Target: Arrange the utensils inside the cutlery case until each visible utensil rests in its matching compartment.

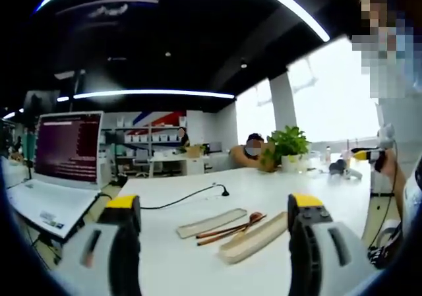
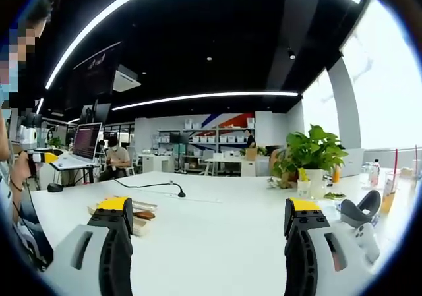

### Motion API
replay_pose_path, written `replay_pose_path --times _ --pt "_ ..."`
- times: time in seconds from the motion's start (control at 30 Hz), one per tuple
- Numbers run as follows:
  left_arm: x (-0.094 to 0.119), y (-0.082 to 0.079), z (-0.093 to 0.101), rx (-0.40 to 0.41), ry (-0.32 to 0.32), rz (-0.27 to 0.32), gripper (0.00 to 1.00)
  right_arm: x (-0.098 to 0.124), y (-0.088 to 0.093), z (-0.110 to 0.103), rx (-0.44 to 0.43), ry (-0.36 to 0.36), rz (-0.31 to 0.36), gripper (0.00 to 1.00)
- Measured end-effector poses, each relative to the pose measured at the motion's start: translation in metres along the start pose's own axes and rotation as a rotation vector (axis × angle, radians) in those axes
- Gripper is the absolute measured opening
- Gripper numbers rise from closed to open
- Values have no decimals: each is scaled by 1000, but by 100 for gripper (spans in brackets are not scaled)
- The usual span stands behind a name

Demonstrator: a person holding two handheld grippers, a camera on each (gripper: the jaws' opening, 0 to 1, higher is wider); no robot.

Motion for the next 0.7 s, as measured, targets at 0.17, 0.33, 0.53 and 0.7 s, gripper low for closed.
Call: replay_pose_path --times 0.17,0.33,0.53,0.7 --pt "-2 2 1 6 7 -6 98 -2 -17 6 -77 64 173 100" --pt "-5 4 4 2 13 -13 98 1 -21 8 -77 69 206 100" --pt "-10 9 4 4 22 -37 98 -5 -15 9 -62 69 167 100" --pt "-12 11 4 -1 36 -47 98 -8 -10 7 -59 61 127 100"
Point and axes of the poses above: the point that each gripper's makers call its tool centre point, and the gripper's own axes: x roughly backward along the fingers, z roughly to its right, y roughly out of its underside, the point moved 6 cm from there along x, roughly backward along the fingers, and after that the axes turned 13 degrees about y, right-handed, at the moved point
